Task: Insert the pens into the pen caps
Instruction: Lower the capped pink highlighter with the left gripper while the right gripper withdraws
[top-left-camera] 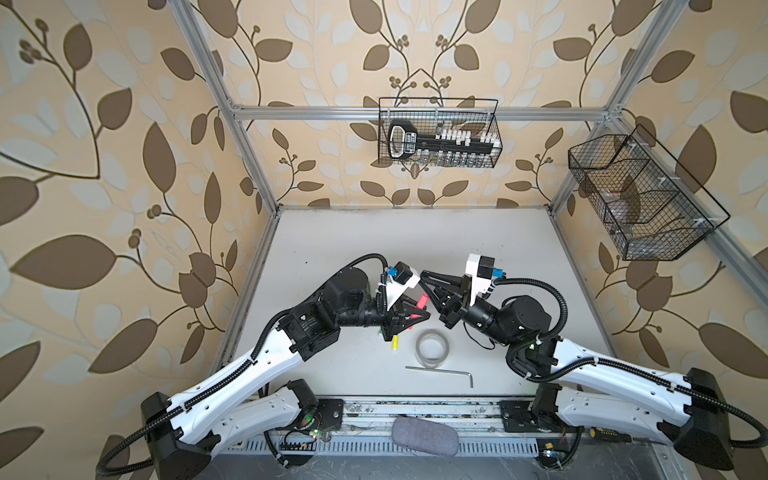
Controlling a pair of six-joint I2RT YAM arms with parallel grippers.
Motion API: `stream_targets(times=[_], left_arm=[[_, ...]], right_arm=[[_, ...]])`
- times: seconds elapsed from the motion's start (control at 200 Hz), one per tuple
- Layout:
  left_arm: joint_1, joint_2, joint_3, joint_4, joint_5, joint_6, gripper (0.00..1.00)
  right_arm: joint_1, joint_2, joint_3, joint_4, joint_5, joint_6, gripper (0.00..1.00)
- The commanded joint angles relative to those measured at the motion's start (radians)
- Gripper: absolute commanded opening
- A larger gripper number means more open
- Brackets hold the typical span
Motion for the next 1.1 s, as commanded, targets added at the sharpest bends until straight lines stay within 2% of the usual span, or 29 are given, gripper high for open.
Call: stream_targets(times=[0.0,0.085,0.175,0.275,0.36,0.435,0.49,0.71,0.775,0.895,0.97,1.095], left_arm=[[0.096,-0.049,0.100,0.369,-0.468,-0.154,0.00],[0.097,-0.077,0.056,0.366,-0.455,-0.146,0.00],[0.097,-0.101,0.010,0.376,-0.438,-0.153,0.00],[0.096,-0.107,-0.026,0.376,-0.376,-0.158,0.00],[0.096,-0.109,-0.075,0.401,-0.315,-0.158,0.00],[0.096,-0.119,-0.133,0.412,-0.318,-0.178,0.00],[0.096,-0.130,-0.192,0.438,-0.325,-0.197,0.00],[0.096,-0.149,-0.392,0.549,-0.373,-0.264,0.00],[0.096,-0.146,-0.425,0.560,-0.391,-0.274,0.00],[0.096,-0.139,-0.478,0.566,-0.431,-0.289,0.00],[0.096,-0.132,-0.506,0.564,-0.474,-0.302,0.00],[0.096,-0.100,-0.540,0.565,-0.538,-0.310,0.00]], right_arm=[[0.115,0.001,-0.072,-0.260,-0.308,0.003,0.00],[0.117,-0.032,-0.076,-0.270,-0.267,0.006,0.09],[0.120,-0.063,-0.081,-0.276,-0.233,0.010,0.27],[0.124,-0.078,-0.062,-0.306,-0.208,0.015,0.39],[0.127,-0.093,-0.030,-0.365,-0.152,0.020,0.52],[0.126,-0.111,0.006,-0.443,-0.075,0.031,0.65],[0.125,-0.132,0.030,-0.502,-0.038,0.034,0.70],[0.123,-0.250,0.041,-0.629,0.038,0.032,0.79],[0.123,-0.281,0.039,-0.677,0.095,0.039,0.79],[0.102,-0.327,0.027,-0.793,0.280,0.083,0.80],[0.057,-0.344,0.012,-0.873,0.378,0.133,0.80],[-0.073,-0.354,-0.029,-1.003,0.472,0.245,0.79]])
